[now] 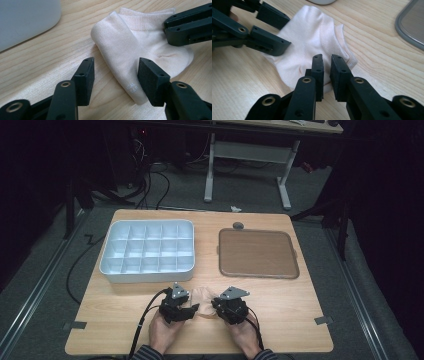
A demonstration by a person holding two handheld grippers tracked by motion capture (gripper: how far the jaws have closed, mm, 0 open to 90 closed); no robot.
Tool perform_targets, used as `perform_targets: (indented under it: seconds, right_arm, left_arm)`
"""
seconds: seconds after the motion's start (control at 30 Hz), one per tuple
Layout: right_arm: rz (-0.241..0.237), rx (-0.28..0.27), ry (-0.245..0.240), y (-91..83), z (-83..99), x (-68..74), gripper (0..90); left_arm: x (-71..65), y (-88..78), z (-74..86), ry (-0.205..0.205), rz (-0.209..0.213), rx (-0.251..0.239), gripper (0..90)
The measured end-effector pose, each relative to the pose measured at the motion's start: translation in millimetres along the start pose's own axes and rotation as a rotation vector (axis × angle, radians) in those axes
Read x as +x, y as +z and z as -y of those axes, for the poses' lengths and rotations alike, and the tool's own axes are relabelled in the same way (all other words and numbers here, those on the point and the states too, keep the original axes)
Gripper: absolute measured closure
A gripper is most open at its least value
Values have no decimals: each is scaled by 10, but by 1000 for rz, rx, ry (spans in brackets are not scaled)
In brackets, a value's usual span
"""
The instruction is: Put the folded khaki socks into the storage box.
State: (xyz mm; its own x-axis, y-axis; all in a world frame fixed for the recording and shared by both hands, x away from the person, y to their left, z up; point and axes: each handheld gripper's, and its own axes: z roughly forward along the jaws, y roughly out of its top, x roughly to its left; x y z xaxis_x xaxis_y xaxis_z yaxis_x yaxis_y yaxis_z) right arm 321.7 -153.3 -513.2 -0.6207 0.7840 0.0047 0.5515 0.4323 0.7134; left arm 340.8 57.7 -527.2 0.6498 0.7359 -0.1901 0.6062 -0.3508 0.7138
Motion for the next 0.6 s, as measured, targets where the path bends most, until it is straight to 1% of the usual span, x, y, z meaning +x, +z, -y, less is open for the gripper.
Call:
perform_targets:
  seconds: [0.13,0.17,0.2,0.3,0.4,0.47,0.5,0.6]
  right_arm:
    - [8,12,-1,21,31,-11,803]
    - [5,4,-3,32,47,-19,799]
    - [5,3,8,26,70,-27,793]
    - [0,-6,11,32,88,-40,788]
    - [-4,-23,10,49,103,-47,767]
    - [-8,-24,14,54,96,-44,747]
    - [-8,-24,14,54,96,-44,747]
    - [-12,-34,19,45,88,-37,723]
  left_arm:
    - [2,4,1,3,-2,-4,477]
    - [2,4,1,0,0,-3,475]
    - [4,8,1,-2,0,-7,472]
    - [15,14,0,-3,0,-13,471]
    - [24,18,-5,-19,2,-18,469]
    - [36,13,-9,-31,10,-13,470]
    - [36,13,-9,-31,10,-13,470]
    - [93,-5,-22,-30,17,0,466]
